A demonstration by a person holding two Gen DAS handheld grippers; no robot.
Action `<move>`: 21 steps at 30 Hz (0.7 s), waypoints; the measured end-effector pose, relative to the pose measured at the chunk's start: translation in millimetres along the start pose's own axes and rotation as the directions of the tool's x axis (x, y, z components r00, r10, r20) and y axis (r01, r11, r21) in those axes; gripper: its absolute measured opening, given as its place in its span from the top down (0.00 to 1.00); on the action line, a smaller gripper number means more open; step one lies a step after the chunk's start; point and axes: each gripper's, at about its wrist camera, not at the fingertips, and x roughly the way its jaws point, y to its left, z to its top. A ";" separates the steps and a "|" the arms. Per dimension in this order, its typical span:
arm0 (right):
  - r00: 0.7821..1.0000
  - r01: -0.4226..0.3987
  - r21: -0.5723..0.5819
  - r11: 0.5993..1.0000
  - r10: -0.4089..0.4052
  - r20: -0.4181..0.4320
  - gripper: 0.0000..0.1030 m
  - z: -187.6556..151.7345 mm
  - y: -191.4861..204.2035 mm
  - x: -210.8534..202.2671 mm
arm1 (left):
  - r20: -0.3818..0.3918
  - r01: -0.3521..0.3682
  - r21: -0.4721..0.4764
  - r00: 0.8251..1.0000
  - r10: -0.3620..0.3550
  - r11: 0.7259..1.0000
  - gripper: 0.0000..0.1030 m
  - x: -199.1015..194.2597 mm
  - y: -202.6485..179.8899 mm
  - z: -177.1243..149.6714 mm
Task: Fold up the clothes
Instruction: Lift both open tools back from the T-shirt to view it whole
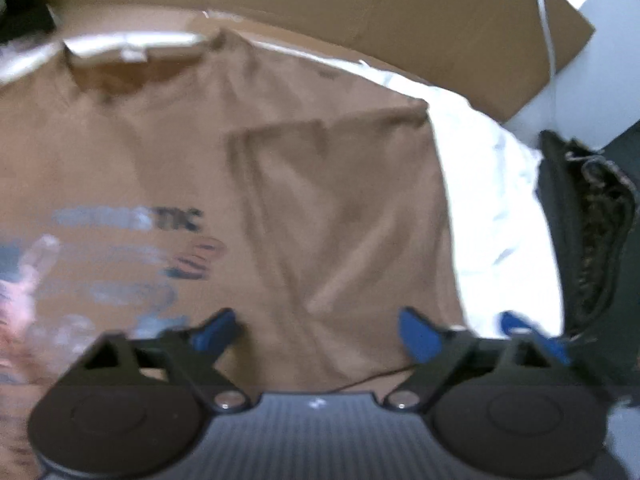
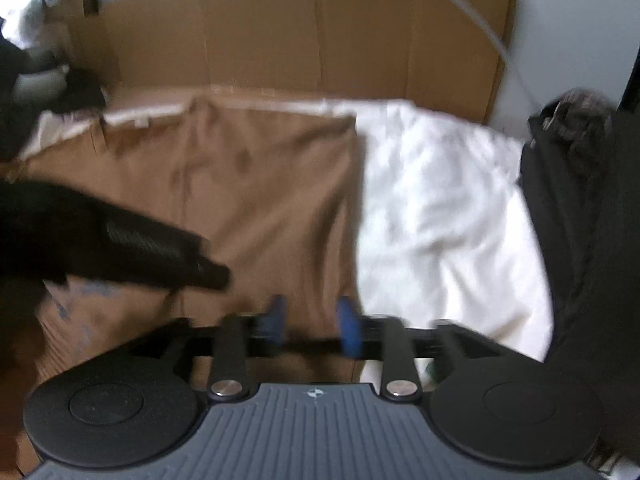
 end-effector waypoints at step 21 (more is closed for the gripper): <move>0.994 0.053 0.074 0.996 -0.045 -0.101 0.19 46.6 13.7 -131.9 | -0.008 -0.133 -0.156 0.991 0.133 0.979 0.05 -135.2 55.9 -0.6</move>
